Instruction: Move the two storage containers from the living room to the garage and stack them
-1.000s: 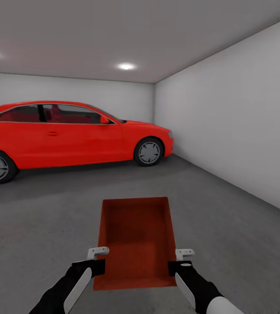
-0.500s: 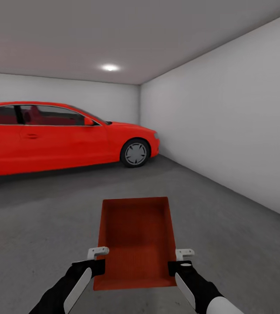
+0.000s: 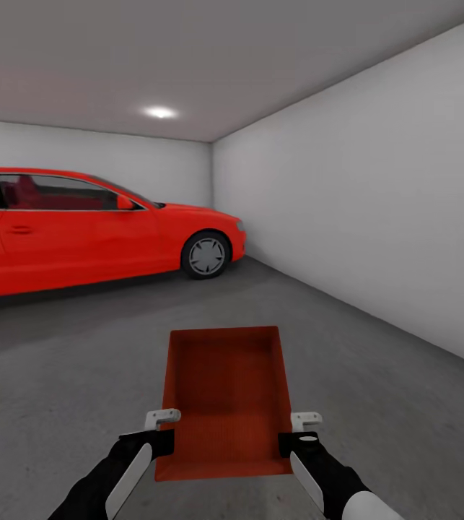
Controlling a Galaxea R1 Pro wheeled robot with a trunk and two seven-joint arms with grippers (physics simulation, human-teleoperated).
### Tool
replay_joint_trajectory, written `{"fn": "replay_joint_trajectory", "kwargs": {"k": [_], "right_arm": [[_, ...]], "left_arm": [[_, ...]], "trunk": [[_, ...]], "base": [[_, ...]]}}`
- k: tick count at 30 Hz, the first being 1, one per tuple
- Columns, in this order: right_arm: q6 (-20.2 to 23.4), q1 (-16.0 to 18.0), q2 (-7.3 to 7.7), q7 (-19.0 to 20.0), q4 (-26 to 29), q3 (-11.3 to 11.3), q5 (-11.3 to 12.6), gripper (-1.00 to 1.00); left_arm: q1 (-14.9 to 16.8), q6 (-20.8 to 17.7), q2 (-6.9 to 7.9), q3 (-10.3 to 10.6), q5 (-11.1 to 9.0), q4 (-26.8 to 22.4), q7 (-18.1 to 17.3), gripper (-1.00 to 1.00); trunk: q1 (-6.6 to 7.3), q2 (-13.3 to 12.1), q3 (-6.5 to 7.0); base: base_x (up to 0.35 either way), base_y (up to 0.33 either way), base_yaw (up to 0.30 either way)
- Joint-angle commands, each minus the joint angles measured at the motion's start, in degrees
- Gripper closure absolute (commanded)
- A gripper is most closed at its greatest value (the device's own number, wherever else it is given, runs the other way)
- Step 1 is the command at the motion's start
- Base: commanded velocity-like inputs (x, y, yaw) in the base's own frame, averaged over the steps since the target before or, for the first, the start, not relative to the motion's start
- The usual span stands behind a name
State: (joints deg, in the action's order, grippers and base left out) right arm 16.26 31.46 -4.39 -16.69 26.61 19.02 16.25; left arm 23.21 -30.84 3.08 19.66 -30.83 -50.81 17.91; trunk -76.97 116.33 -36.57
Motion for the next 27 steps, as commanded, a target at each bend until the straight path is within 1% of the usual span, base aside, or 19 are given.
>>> {"fn": "replay_joint_trajectory", "kwargs": {"k": [1,27], "right_arm": [[0.3,0.0,0.09,-0.3,0.0,0.0,0.5,1.0],[0.3,0.0,0.09,-0.3,0.0,0.0,0.5,1.0]], "left_arm": [[0.1,4.7,0.08,-0.2,-0.2,-0.9,0.6,1.0],[0.1,4.7,0.08,-0.2,-0.2,-0.9,0.6,1.0]], "trunk": [[0.01,0.0,-0.12],[0.01,0.0,-2.38]], "base": [[0.0,0.0,-0.047],[0.001,0.0,-0.01]]}}
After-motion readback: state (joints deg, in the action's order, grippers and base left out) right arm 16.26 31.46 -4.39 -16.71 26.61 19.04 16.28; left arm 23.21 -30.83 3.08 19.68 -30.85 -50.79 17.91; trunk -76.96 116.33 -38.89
